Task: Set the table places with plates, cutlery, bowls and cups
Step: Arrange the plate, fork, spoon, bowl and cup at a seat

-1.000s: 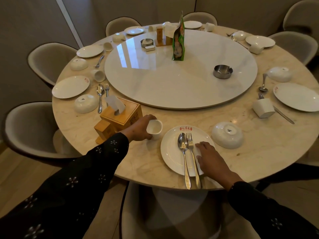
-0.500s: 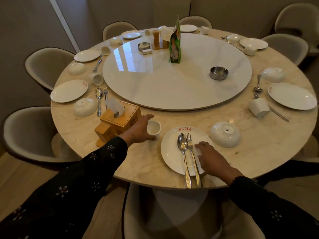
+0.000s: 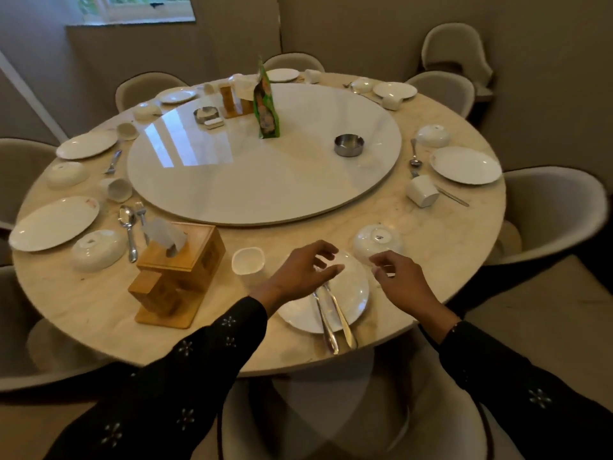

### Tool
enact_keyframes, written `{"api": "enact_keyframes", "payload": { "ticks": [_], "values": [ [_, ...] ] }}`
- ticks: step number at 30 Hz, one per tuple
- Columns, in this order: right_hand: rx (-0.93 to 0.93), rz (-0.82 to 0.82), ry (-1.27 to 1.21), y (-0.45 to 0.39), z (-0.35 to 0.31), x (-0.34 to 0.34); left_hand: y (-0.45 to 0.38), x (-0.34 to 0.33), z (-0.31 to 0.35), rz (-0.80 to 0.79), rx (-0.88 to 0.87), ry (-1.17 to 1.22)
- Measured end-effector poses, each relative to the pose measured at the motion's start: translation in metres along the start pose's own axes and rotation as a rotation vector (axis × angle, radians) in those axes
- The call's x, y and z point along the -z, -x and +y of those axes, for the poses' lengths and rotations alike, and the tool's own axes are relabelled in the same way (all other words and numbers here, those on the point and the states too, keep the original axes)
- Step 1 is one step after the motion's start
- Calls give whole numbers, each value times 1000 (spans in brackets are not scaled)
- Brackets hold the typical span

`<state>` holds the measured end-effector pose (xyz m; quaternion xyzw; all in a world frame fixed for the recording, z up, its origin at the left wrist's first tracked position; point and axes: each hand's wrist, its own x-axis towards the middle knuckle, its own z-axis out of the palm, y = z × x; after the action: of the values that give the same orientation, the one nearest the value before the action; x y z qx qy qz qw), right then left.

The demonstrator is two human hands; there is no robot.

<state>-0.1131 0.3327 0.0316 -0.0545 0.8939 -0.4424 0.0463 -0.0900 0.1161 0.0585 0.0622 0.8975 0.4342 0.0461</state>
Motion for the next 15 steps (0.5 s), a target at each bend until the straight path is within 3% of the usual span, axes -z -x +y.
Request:
{"api": "enact_keyframes", "payload": {
  "ticks": [7, 15],
  "values": [
    [-106, 31, -31, -2, 38, 23, -12, -54, 9, -34, 29, 31],
    [-160, -138, -20, -63, 64, 45, -82, -72, 23, 173, 143, 0]
  ]
}}
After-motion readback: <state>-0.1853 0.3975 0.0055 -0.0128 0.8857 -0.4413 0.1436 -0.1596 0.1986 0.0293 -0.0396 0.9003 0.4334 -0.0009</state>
